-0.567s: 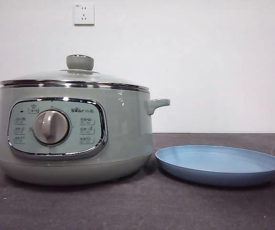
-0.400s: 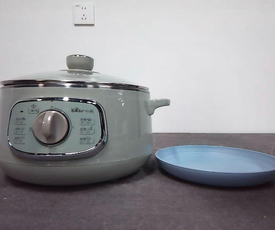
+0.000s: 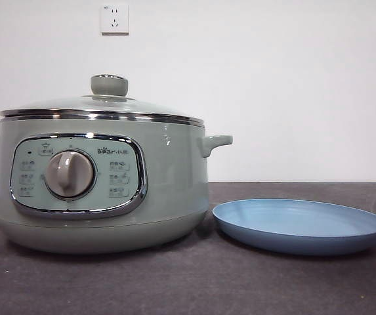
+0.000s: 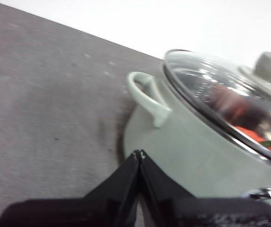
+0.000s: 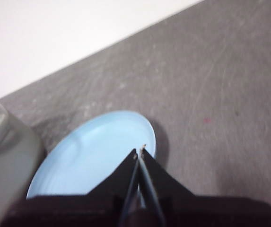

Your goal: Take the pumpkin out from the steamer,put the pumpkin in the blue plate,close the lid

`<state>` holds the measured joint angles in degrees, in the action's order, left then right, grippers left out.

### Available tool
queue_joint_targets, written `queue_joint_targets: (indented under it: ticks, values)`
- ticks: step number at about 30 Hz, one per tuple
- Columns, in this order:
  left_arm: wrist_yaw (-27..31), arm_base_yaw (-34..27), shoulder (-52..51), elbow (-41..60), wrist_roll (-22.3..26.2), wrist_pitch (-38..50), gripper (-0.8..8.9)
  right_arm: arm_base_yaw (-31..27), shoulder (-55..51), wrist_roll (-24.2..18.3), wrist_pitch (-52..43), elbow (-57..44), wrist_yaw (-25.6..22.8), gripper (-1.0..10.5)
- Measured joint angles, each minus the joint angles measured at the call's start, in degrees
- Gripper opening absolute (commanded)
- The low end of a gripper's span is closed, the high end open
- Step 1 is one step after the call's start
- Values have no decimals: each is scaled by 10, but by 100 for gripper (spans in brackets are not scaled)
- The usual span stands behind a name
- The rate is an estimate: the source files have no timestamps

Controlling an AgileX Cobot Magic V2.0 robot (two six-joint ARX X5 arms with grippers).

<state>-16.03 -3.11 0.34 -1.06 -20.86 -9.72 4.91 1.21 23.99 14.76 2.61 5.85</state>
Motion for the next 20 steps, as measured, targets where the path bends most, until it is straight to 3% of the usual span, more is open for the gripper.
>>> queue_joint_targets:
  ticks: [11, 20]
  values:
    - [-2, 0, 30, -106, -38, -92, -8, 0, 34, 42, 102, 83, 17, -10]
    - [-7, 0, 155, -193, -4, -100, -8, 0, 143, 23, 115, 202, 17, -10]
